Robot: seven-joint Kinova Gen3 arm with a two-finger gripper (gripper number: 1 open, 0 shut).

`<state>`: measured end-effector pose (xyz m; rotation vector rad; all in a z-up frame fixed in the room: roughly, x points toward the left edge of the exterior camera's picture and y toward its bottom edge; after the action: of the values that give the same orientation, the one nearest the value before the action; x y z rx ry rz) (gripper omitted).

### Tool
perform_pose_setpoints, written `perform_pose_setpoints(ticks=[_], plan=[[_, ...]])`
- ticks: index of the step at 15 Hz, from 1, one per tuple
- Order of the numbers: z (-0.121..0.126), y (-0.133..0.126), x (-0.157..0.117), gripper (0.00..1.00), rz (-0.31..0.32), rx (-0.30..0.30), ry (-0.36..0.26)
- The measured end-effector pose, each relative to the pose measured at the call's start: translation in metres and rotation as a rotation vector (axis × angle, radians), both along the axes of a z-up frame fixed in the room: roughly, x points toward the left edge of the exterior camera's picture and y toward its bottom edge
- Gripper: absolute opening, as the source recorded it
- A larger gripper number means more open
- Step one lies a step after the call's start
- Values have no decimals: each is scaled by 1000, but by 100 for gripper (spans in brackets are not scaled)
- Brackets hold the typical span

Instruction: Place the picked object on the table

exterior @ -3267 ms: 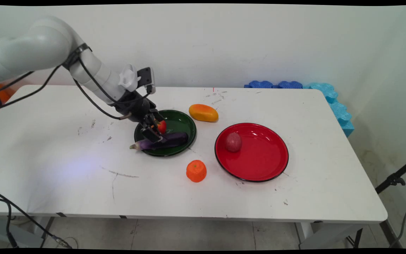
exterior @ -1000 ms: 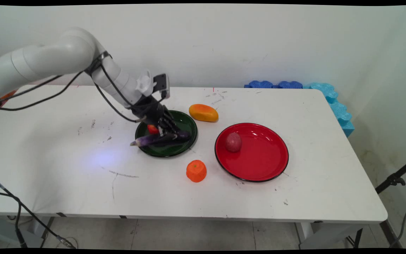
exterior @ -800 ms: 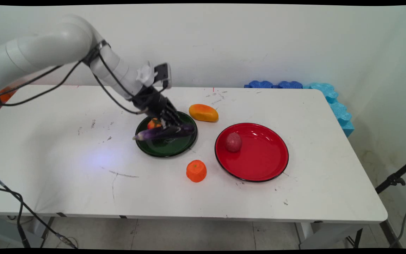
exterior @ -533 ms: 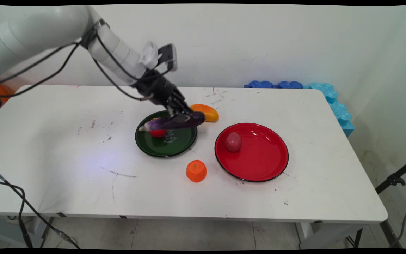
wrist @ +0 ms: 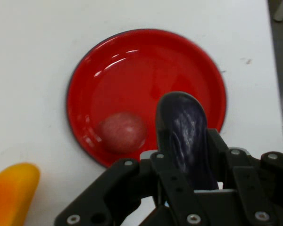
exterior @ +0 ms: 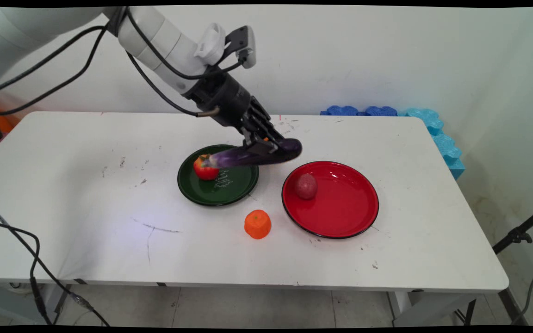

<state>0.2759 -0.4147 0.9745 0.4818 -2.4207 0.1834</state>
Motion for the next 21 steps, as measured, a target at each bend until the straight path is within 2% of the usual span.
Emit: perform_pose_setpoints(ticks=[5, 11, 21], plan=[[-5, 32, -24, 0, -94, 19, 2], [-35, 69, -38, 0, -177, 59, -21], [-100, 92, -36, 0, -224, 88, -58]])
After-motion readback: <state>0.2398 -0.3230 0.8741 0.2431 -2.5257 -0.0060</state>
